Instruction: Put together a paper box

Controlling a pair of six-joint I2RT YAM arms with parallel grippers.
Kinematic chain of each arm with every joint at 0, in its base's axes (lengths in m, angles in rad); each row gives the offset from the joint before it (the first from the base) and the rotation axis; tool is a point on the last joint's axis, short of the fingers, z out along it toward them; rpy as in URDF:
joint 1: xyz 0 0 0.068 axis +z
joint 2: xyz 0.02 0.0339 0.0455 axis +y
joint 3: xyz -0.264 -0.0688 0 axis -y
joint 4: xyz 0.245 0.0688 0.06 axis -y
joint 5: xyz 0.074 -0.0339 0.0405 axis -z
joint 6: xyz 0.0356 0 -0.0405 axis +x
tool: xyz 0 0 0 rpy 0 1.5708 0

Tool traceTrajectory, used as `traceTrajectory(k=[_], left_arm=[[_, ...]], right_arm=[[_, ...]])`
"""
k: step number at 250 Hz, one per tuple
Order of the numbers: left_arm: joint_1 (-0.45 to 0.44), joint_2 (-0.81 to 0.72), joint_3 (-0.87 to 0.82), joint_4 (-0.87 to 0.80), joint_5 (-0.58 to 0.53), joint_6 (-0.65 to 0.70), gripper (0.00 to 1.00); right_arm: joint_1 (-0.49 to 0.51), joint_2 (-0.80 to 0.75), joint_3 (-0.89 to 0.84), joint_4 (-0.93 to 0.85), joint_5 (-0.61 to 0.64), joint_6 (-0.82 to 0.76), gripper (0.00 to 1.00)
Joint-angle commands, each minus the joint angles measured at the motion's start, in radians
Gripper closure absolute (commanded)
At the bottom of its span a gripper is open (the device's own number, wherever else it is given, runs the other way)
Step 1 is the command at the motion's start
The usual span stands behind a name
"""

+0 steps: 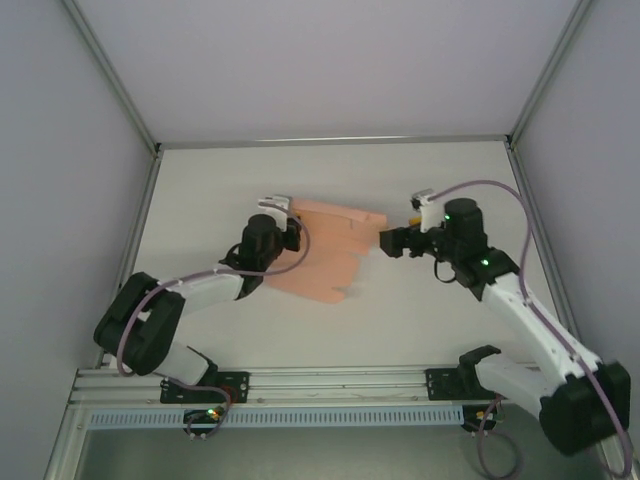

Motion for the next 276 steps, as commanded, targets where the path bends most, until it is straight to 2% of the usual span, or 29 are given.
traceTrajectory(k=[1,41,66,103,113,114,125,134,145,159,204,237,276], left_arm=[[0.023,-0.047,0.006,-0.037,0.096,-0.132,1.00],[0.026,-0.087,-0.007,-0.003,0.179,-0.130,1.00],[0.025,-0.083,-0.001,-0.020,0.191,-0.123,1.00],[0.026,-0.055,0.014,-0.015,0.197,-0.136,1.00],[0.025,-0.043,0.021,-0.014,0.195,-0.137,1.00],[0.025,-0.043,0.022,-0.014,0.194,-0.137,1.00],[0.026,-0.031,0.029,-0.020,0.177,-0.145,1.00],[0.026,-0.022,0.035,-0.033,0.147,-0.154,1.00],[0.027,-0.011,0.057,-0.080,0.088,-0.169,1.00],[0.027,0.005,0.094,-0.170,-0.016,-0.181,1.00],[0.022,0.087,0.210,-0.441,-0.371,-0.203,1.00],[0.019,0.125,0.263,-0.562,-0.466,-0.238,1.00],[-0.017,0.166,0.335,-0.689,-0.655,-0.235,1.00]], right_arm=[[-0.016,-0.042,-0.037,0.054,-0.186,0.006,0.04],[-0.015,0.050,0.020,0.075,-0.206,-0.007,0.06],[0.000,0.139,0.094,0.053,-0.271,-0.055,0.11],[0.070,0.233,0.163,0.028,-0.208,-0.090,0.20],[0.083,0.248,0.171,0.033,-0.182,-0.086,0.29],[0.084,0.251,0.173,0.034,-0.176,-0.086,0.34],[0.096,0.262,0.180,0.037,-0.135,-0.074,0.62],[0.104,0.269,0.187,0.031,-0.110,-0.070,0.78],[0.115,0.268,0.193,0.017,-0.078,-0.071,0.90],[0.131,0.261,0.197,0.004,-0.041,-0.073,1.00],[0.199,0.221,0.205,-0.017,0.036,-0.074,1.00],[0.232,0.202,0.213,-0.028,0.088,-0.086,1.00],[0.233,0.192,0.214,-0.006,0.080,-0.085,1.00]])
